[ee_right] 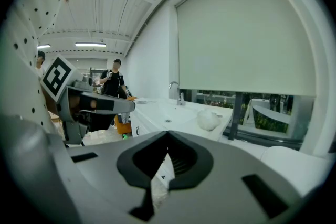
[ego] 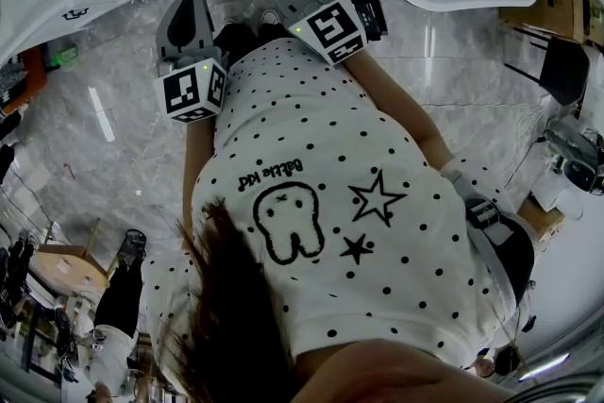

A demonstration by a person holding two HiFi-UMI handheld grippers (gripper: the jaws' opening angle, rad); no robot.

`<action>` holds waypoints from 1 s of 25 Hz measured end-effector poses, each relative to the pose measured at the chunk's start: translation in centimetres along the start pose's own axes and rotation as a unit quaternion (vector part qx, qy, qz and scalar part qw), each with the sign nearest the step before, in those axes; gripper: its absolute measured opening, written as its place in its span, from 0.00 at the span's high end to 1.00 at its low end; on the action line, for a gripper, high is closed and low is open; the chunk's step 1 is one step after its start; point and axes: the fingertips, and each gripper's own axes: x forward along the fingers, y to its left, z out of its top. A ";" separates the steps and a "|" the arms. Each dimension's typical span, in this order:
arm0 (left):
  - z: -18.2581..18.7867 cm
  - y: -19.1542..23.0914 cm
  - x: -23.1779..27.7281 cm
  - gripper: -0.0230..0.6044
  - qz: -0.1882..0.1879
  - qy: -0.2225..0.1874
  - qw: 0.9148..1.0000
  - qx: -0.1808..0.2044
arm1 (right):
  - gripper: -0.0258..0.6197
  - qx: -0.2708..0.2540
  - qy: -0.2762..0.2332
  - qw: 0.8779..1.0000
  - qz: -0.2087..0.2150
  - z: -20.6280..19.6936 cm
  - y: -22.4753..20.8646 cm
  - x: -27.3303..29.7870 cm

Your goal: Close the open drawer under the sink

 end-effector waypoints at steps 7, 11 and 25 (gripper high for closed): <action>-0.1 -0.1 0.0 0.96 0.000 -0.001 1.000 0.000 | 0.94 -0.008 0.004 1.000 0.005 -0.1 0.2 -0.1; -0.1 0.1 0.0 0.96 0.002 -0.001 1.000 -0.002 | 0.94 -0.007 0.004 1.000 0.003 -0.1 0.2 0.0; 0.1 0.2 0.0 0.96 0.004 -0.001 1.000 -0.004 | 0.94 -0.008 0.005 1.000 0.002 0.1 -0.1 0.0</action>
